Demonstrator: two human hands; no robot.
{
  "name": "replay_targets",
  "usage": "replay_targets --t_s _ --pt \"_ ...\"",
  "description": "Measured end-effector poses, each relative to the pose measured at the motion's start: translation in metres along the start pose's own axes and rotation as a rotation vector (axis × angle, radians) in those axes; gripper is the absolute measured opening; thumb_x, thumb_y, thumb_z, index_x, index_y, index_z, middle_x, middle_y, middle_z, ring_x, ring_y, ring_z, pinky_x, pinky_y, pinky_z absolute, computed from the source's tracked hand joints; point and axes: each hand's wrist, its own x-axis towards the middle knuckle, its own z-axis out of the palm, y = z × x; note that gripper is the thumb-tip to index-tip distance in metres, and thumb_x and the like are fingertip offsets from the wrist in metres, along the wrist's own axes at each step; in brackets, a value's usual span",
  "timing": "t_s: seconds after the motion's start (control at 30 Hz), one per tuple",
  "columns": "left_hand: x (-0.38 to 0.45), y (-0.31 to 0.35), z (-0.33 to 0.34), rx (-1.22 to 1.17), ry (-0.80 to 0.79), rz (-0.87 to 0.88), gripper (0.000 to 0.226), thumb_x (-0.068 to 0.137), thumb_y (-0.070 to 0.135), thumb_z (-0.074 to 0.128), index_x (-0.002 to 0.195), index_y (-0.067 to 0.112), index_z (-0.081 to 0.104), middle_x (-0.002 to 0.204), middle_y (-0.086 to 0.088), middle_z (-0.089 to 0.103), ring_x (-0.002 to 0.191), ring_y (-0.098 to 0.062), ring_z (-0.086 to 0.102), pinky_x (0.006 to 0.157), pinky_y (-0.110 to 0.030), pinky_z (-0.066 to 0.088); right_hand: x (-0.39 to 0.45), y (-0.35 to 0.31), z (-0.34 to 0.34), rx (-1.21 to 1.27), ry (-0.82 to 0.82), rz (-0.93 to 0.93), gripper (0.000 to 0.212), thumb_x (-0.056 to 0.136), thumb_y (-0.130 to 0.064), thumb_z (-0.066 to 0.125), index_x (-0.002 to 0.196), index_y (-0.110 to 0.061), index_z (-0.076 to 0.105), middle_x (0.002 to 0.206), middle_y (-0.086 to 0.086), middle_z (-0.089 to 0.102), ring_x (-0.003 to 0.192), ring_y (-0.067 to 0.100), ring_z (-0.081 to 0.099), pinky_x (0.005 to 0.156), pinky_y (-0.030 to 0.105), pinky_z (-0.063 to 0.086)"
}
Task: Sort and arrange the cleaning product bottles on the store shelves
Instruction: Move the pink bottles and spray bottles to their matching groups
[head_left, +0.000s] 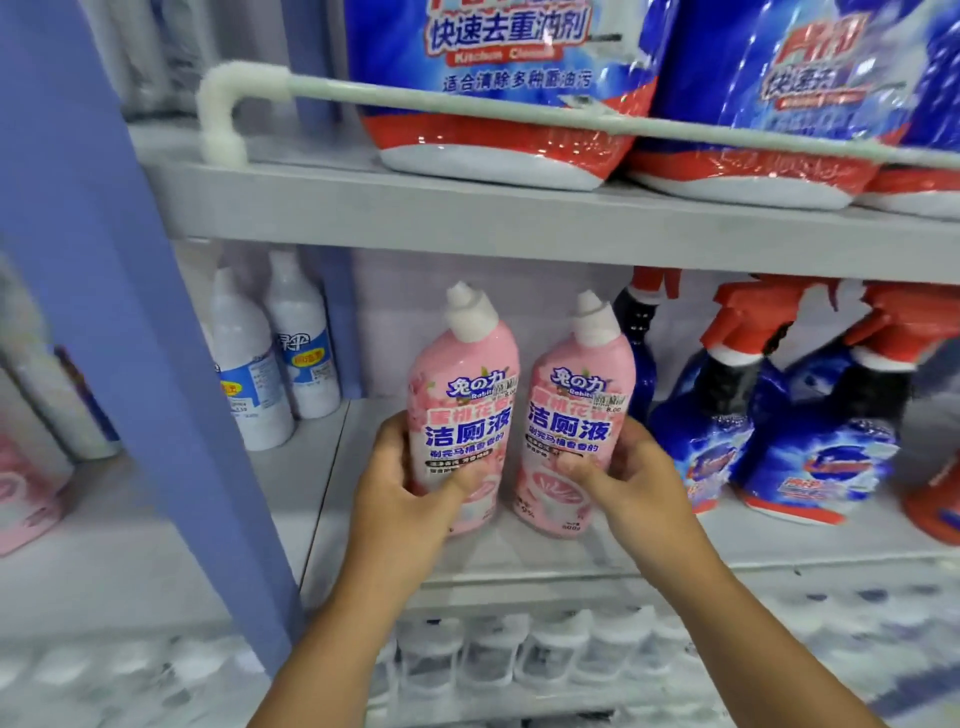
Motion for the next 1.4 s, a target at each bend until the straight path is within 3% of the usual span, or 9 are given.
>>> replay_targets --t_s 0.17,0.3,0.47,0.63,0.73,0.93,1.1,1.27,1.4 --pt "-0.059 0.030 -0.007 -0.071 -0.022 -0.024 0.055 0.071 0.001 0.086 0.113 0.028 0.062 0.098 0.012 0.079 0.088 -0.005 0.074 0.071 -0.018 0.056 -0.044 -0.030 -0.021 0.084 -0.060 -0.038 0.035 0.087 0.006 0.071 0.116 -0.013 0.066 0.106 -0.002 0.078 0.097 0.011 0.074 0.078 0.022 0.057" --pt "-0.112 0.045 -0.025 -0.104 0.031 -0.075 0.061 0.059 0.028 0.098 0.110 0.039 0.067 0.104 0.008 0.079 0.096 -0.012 0.075 0.076 -0.029 0.057 -0.082 -0.042 -0.031 0.148 -0.095 -0.034 0.036 0.085 0.007 0.072 0.112 -0.016 0.068 0.103 -0.003 0.079 0.093 0.011 0.074 0.074 0.019 0.057" --pt "-0.162 0.052 -0.055 -0.041 0.128 -0.116 0.050 0.075 -0.003 0.082 0.107 0.032 0.068 0.100 0.004 0.080 0.096 -0.017 0.075 0.082 -0.036 0.055 -0.128 -0.033 -0.033 0.257 -0.131 0.034 0.038 0.080 0.009 0.073 0.111 -0.013 0.070 0.101 0.004 0.079 0.091 0.018 0.076 0.073 0.022 0.059" --pt "-0.208 0.065 -0.098 -0.019 0.309 -0.121 0.039 0.068 0.020 0.081 0.103 0.033 0.070 0.099 0.001 0.080 0.089 -0.021 0.077 0.066 -0.038 0.057 -0.166 -0.038 -0.008 0.275 -0.268 0.063 0.039 0.078 0.007 0.075 0.110 -0.016 0.072 0.100 0.002 0.080 0.088 0.014 0.076 0.074 0.024 0.059" --pt "-0.224 0.071 -0.127 -0.004 0.395 -0.110 0.037 0.080 0.010 0.079 0.110 0.026 0.066 0.099 0.001 0.080 0.086 -0.020 0.077 0.061 -0.036 0.059 -0.185 -0.044 0.013 0.248 -0.329 0.076 0.040 0.076 0.002 0.079 0.109 -0.021 0.073 0.100 -0.001 0.080 0.092 0.017 0.076 0.082 0.035 0.059" --pt "-0.224 0.068 -0.198 0.044 0.520 -0.063 0.036 0.084 0.012 0.077 0.115 0.027 0.065 0.101 0.005 0.079 0.091 -0.018 0.076 0.068 -0.044 0.061 -0.202 -0.071 0.081 0.312 -0.476 0.052 0.048 0.064 -0.020 0.083 0.108 -0.038 0.074 0.106 0.000 0.079 0.100 0.020 0.075 0.089 0.039 0.054" --pt "-0.189 0.056 -0.271 0.023 0.549 -0.029 0.039 0.078 0.027 0.078 0.115 0.032 0.066 0.103 0.006 0.078 0.093 -0.016 0.076 0.071 -0.041 0.059 -0.205 -0.069 0.158 0.239 -0.508 0.028 0.051 0.077 0.002 0.081 0.115 -0.031 0.070 0.106 -0.006 0.078 0.101 0.013 0.073 0.086 0.027 0.057" --pt "-0.128 0.044 -0.355 0.013 0.529 -0.005 0.034 0.086 0.014 0.078 0.112 0.031 0.064 0.096 0.011 0.078 0.081 -0.008 0.075 0.052 -0.019 0.056 -0.189 -0.075 0.253 0.220 -0.422 -0.036 0.047 0.077 -0.005 0.081 0.117 -0.028 0.072 0.107 -0.002 0.078 0.101 0.015 0.074 0.091 0.030 0.058" --pt "-0.079 0.025 -0.413 -0.014 0.510 -0.004 0.038 0.087 0.012 0.077 0.117 0.029 0.063 0.098 0.008 0.078 0.078 -0.012 0.077 0.050 -0.026 0.058 -0.166 -0.077 0.316 0.211 -0.331 -0.034 0.043 0.078 0.005 0.078 0.113 -0.018 0.071 0.102 -0.001 0.079 0.092 0.012 0.074 0.077 0.020 0.057"
